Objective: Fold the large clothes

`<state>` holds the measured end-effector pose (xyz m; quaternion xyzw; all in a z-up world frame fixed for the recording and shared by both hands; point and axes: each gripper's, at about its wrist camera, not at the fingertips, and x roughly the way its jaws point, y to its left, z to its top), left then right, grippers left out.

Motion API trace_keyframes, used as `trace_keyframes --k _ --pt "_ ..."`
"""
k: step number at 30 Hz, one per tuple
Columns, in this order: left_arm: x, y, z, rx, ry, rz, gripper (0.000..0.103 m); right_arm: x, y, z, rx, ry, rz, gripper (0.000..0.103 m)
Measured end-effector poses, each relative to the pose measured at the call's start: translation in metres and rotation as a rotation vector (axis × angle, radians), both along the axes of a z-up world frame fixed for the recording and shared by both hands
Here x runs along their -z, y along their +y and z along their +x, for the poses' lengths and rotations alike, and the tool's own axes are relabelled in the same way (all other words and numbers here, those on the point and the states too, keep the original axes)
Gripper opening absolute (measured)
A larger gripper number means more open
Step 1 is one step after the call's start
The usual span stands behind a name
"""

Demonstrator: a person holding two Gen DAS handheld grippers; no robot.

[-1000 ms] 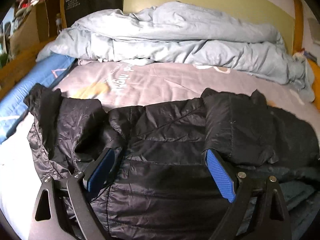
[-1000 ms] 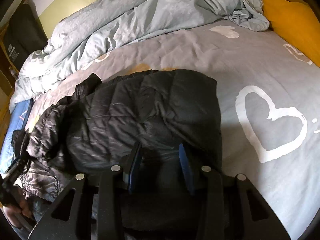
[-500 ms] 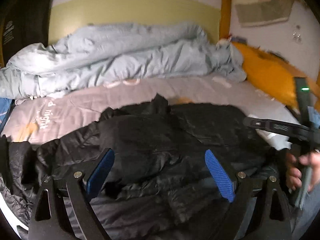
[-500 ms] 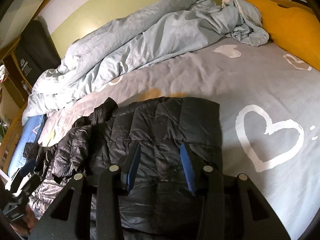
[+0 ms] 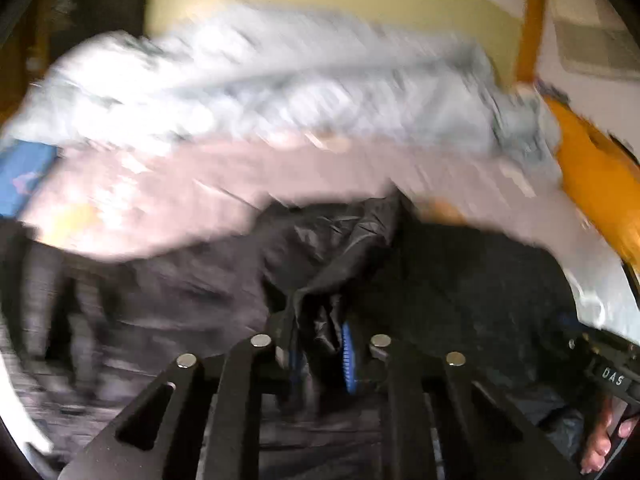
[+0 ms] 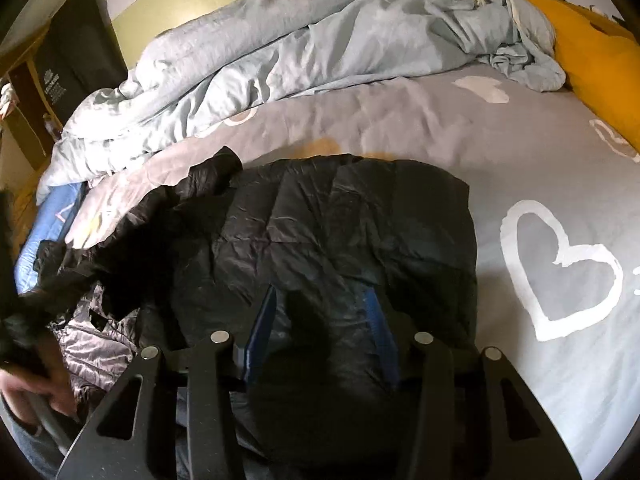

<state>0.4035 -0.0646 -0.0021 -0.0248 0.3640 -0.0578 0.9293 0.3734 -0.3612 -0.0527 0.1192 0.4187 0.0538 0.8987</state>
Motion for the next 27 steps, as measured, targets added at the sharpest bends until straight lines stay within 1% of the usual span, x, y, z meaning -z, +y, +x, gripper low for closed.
trace_keyframes --k 1,2,4,6,8,10,11,14,16,17,18,19,21,22,25,27 --pt "-0.012 0.015 -0.009 -0.045 -0.043 0.016 0.015 -0.002 0.000 -0.001 -0.008 -0.006 0.009 0.047" --pt "-0.020 0.029 -0.015 -0.072 -0.062 0.017 0.015 -0.002 0.001 -0.003 -0.018 -0.010 0.013 0.049" --pt "-0.029 0.053 -0.024 -0.121 -0.072 0.008 0.015 -0.003 0.006 -0.003 -0.033 -0.013 -0.002 0.051" --pt "-0.032 0.075 -0.031 -0.170 -0.080 0.002 0.015 -0.003 0.013 -0.003 -0.036 -0.010 -0.034 0.052" --pt "-0.028 0.099 -0.040 -0.226 -0.084 -0.022 0.015 -0.002 0.016 -0.003 -0.029 -0.012 -0.057 0.054" --pt "-0.018 0.122 -0.048 -0.268 -0.080 -0.067 0.015 -0.004 0.016 -0.004 -0.015 -0.021 -0.076 0.060" --pt "-0.013 0.128 -0.050 -0.281 -0.079 -0.076 0.015 -0.004 0.015 -0.004 -0.009 -0.025 -0.083 0.061" --pt "0.012 0.149 -0.056 -0.322 -0.079 -0.049 0.015 -0.005 0.013 -0.004 0.016 -0.028 -0.092 0.061" --pt "0.029 0.154 -0.047 -0.314 -0.024 -0.060 0.015 -0.003 0.013 -0.001 0.051 -0.024 -0.110 0.061" --pt "0.037 0.157 -0.041 -0.298 0.023 -0.084 0.015 -0.003 0.013 -0.001 0.075 -0.025 -0.122 0.061" --pt "0.040 0.160 -0.039 -0.277 0.039 -0.109 0.015 -0.005 0.014 -0.002 0.095 -0.035 -0.133 0.063" --pt "0.040 0.160 -0.039 -0.271 0.034 -0.120 0.015 -0.008 0.017 -0.005 0.097 -0.057 -0.140 0.065" --pt "0.037 0.162 -0.043 -0.262 0.016 -0.135 0.015 -0.015 0.022 -0.010 0.087 -0.105 -0.142 0.073" --pt "0.036 0.162 -0.045 -0.251 0.001 -0.139 0.015 -0.018 0.023 -0.013 0.084 -0.124 -0.144 0.074" --pt "0.034 0.159 -0.049 -0.245 -0.012 -0.125 0.015 -0.024 0.028 -0.018 0.085 -0.164 -0.161 0.076" --pt "0.033 0.158 -0.051 -0.243 -0.019 -0.119 0.015 -0.025 0.029 -0.019 0.099 -0.171 -0.187 0.076"
